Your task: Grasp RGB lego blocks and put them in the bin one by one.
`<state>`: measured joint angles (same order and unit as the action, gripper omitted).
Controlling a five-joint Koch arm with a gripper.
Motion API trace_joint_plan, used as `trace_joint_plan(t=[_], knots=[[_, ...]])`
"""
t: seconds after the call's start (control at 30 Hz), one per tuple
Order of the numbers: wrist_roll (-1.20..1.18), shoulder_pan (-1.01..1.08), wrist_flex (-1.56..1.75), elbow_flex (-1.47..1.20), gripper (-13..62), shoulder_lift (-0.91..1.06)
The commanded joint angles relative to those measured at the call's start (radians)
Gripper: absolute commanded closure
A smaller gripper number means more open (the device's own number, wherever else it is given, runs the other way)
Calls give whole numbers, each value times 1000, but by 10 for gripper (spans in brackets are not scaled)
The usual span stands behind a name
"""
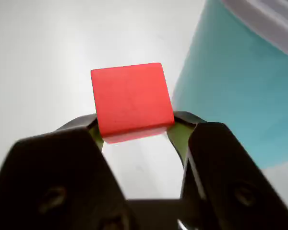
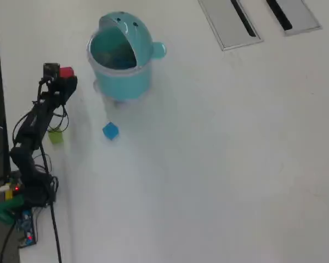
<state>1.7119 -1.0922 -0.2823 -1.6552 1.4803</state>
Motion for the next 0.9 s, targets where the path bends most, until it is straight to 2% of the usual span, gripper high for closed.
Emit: trace_joint_plan(t=[0.0,0.27,0.57,0.87], knots=[[6,15,14,104,391,60],[6,84,12,357,392,23],[-2,158,-206,1023,391,-305],[-5,184,-368,1477,391,-592]])
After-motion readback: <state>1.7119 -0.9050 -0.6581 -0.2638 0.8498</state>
